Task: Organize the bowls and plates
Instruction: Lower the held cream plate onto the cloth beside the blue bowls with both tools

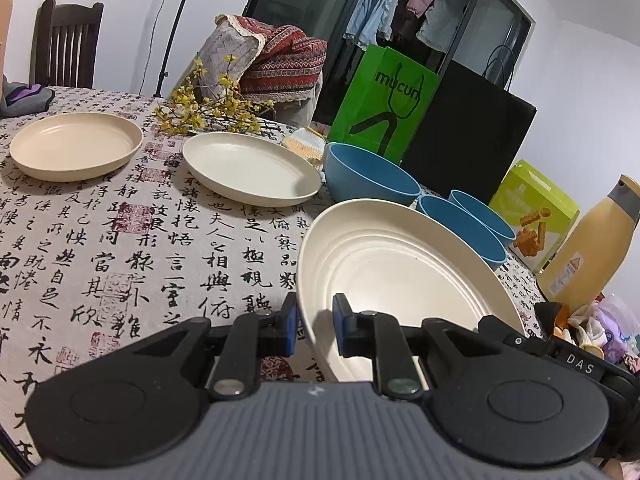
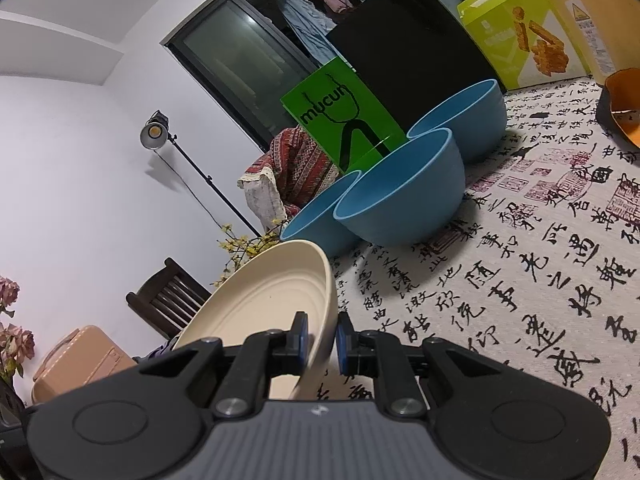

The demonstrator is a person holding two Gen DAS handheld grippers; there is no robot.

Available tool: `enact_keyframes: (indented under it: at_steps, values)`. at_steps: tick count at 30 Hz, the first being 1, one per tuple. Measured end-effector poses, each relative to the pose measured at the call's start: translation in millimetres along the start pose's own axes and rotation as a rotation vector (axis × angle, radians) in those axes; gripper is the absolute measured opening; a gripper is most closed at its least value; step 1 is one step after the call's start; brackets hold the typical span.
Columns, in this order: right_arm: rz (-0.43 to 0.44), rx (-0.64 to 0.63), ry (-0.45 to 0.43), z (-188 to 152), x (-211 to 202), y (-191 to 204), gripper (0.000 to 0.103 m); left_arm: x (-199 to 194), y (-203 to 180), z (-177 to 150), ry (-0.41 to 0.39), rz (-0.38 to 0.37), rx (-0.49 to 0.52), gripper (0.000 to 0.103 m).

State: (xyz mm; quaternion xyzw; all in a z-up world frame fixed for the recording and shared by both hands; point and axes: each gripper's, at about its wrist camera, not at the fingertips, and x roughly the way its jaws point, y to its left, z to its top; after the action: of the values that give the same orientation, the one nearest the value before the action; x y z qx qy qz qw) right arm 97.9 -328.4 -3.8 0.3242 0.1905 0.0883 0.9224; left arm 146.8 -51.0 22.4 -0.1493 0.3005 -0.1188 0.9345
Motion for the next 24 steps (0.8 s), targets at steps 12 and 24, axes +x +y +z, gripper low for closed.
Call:
enact_keyframes:
  at_steps: [12,24]
  values:
    - [-0.012,0.016,0.003,1.0,-0.1,-13.5,0.014,10.1,-5.9,-4.2,0.024,-0.001,0.005,0.018]
    - [-0.03,0.026,0.024,-3.4,4.6,-21.5,0.014,21.5,-4.0,-9.9,0.058,0.014,-0.002,0.018]
